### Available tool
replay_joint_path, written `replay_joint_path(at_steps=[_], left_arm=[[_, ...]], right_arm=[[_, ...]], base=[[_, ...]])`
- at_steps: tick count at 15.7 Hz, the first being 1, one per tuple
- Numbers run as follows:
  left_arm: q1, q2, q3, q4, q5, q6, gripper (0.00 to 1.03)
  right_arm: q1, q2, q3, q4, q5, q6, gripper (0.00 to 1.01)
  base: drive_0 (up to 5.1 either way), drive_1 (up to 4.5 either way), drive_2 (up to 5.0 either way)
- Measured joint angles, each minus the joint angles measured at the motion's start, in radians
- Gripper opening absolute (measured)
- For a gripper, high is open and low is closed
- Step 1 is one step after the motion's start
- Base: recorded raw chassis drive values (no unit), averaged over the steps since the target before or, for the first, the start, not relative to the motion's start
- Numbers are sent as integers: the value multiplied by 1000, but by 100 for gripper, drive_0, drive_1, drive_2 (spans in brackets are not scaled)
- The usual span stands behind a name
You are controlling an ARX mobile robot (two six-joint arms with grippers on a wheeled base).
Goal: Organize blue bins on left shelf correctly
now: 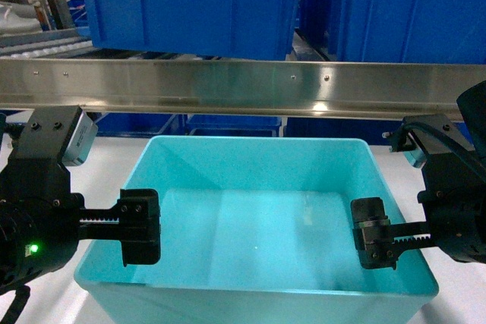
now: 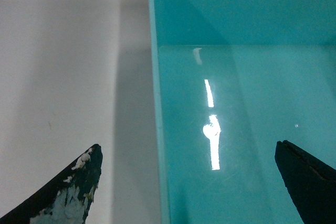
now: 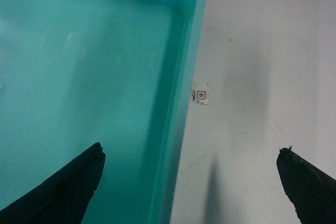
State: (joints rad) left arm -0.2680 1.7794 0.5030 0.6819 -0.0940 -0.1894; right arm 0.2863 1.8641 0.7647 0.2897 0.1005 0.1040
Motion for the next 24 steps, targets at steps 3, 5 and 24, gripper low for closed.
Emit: replay_joint_path(at_steps=[3,5,24], left_arm=[[-12,62,15,-14,-14,-21,98],[-12,62,16,-10,-18,-22,98],[-10,99,24,-15,-31,-29,2]], right_arm=[[-6,60,2,25,17,0,98],[-6,68,2,26,17,0,98],[-4,82,-3,42,-26,39,7]], base=[[0,0,0],[0,0,0],[0,0,0]])
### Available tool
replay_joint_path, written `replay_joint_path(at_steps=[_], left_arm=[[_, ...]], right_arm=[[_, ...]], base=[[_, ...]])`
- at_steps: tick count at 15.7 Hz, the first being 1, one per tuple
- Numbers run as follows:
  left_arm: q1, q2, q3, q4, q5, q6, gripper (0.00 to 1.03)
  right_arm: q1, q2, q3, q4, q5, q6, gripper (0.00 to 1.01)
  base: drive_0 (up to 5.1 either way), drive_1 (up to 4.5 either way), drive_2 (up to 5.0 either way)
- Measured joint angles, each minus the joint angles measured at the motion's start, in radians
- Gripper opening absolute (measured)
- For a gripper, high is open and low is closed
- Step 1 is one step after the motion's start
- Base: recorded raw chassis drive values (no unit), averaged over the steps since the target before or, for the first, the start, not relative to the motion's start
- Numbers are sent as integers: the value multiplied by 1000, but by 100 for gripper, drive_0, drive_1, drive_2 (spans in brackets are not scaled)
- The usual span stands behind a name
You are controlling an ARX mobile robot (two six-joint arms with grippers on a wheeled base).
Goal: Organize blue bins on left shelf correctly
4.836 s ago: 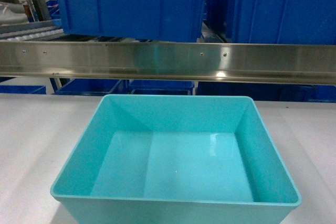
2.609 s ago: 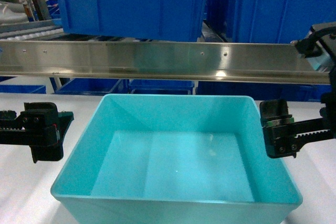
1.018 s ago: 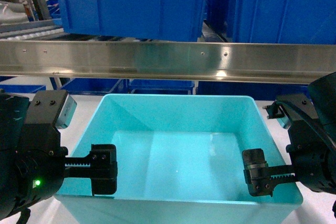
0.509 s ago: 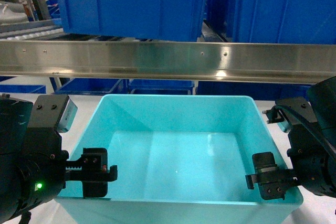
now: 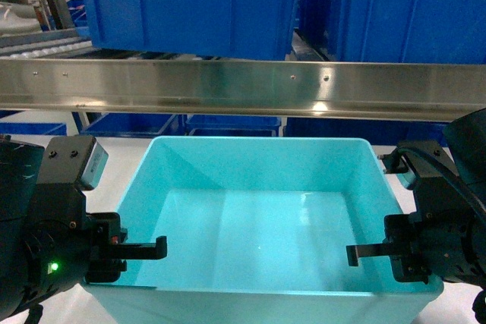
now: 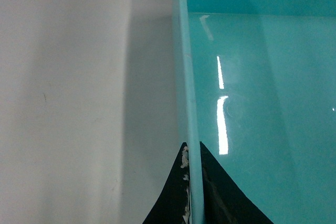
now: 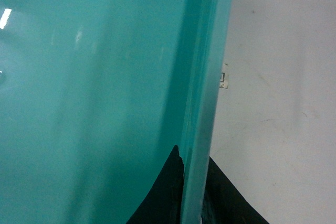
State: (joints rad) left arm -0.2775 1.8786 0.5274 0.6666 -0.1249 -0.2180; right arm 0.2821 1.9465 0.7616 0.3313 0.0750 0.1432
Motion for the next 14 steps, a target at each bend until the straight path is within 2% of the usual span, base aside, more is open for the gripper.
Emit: replay_joint_path(at_steps=[3,7,9,14], left_arm=[[0,-59,-3,-63,5,0,2],[-14,-291,-10,-162,-3,1,2],[-16,-322,-13,-161,2,0,2],[-20,-320,-14,-166,2,0,2]], right_arm=[[7,-40,-3,-17,-2,1,7],[13,-235,-52,-19,-8,-6,7],[16,-322,-99,-9,-5,-13,7],[19,-318,-100,-8,2,-19,7]], base=[[0,0,0],[0,0,0],[0,0,0],[0,0,0]])
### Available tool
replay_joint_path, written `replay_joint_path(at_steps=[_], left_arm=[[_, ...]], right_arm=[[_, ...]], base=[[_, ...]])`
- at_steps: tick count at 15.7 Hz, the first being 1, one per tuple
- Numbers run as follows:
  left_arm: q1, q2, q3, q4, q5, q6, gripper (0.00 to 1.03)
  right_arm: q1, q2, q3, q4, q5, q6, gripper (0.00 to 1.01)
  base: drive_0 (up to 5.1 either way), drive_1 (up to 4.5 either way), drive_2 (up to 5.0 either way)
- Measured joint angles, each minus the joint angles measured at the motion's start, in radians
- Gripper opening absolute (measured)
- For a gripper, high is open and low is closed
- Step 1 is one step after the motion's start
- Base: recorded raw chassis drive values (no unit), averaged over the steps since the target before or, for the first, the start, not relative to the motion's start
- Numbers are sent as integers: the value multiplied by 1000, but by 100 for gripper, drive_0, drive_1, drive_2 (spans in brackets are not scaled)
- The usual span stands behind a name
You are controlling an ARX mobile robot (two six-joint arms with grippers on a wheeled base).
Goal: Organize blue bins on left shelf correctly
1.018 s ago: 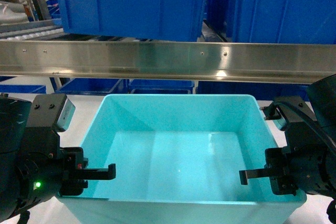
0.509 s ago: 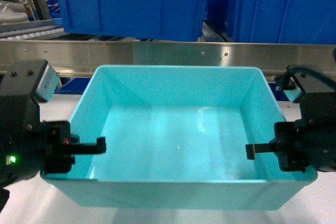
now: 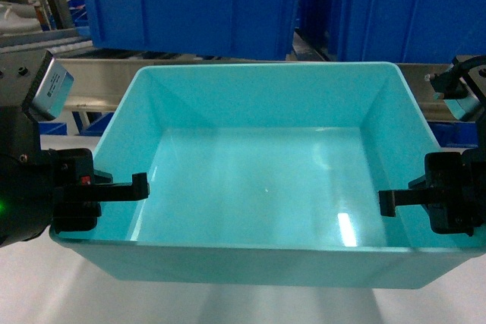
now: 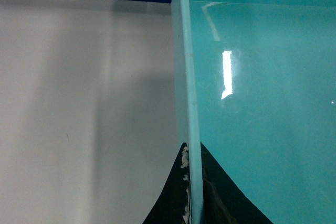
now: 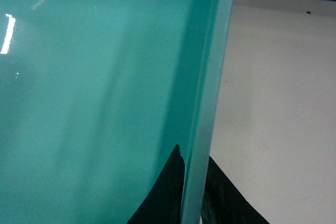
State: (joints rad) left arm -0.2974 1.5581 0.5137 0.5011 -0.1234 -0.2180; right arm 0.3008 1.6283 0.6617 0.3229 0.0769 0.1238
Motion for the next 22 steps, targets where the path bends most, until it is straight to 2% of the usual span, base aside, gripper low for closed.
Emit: replay_joint_path(at_steps=[9,22], left_arm=[[-1,1,-2,0,0,0,2],[0,1,-2,1,0,0,2]], right_arm=[[0,0,-1,0,-2,-1,7],[0,0,-1,1,-2,-1,7]], base=[[-398,15,359],[-496,245,245]])
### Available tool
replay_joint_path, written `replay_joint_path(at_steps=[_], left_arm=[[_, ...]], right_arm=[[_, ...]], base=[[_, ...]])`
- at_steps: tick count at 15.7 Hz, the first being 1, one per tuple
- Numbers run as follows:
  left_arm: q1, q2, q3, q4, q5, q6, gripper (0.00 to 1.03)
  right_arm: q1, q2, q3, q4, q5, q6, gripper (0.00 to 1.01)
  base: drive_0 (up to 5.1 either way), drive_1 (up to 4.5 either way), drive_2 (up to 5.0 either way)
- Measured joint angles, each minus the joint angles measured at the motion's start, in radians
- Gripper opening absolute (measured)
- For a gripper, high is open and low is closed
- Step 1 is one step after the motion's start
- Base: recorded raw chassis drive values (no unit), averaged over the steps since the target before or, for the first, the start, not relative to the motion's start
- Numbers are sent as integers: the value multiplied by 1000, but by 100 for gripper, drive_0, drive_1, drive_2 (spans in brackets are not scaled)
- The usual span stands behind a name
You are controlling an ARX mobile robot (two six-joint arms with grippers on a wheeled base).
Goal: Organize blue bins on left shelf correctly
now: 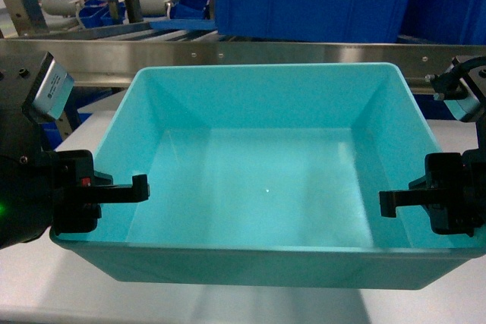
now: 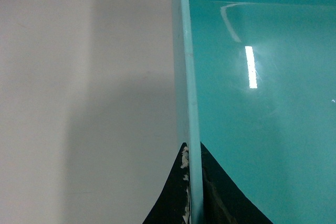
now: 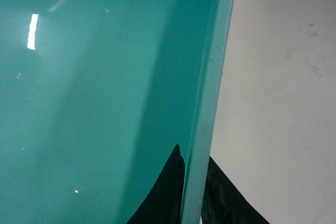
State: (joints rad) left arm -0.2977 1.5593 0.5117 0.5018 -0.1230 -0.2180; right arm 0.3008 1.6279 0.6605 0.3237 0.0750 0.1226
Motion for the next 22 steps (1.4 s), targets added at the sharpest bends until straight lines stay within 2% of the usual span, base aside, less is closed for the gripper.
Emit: replay_joint_path(at_steps=[22], left_arm=[[0,0,0,0,0,0,2]], right_arm=[[0,0,0,0,0,0,7]], base=[[-494,250,250]])
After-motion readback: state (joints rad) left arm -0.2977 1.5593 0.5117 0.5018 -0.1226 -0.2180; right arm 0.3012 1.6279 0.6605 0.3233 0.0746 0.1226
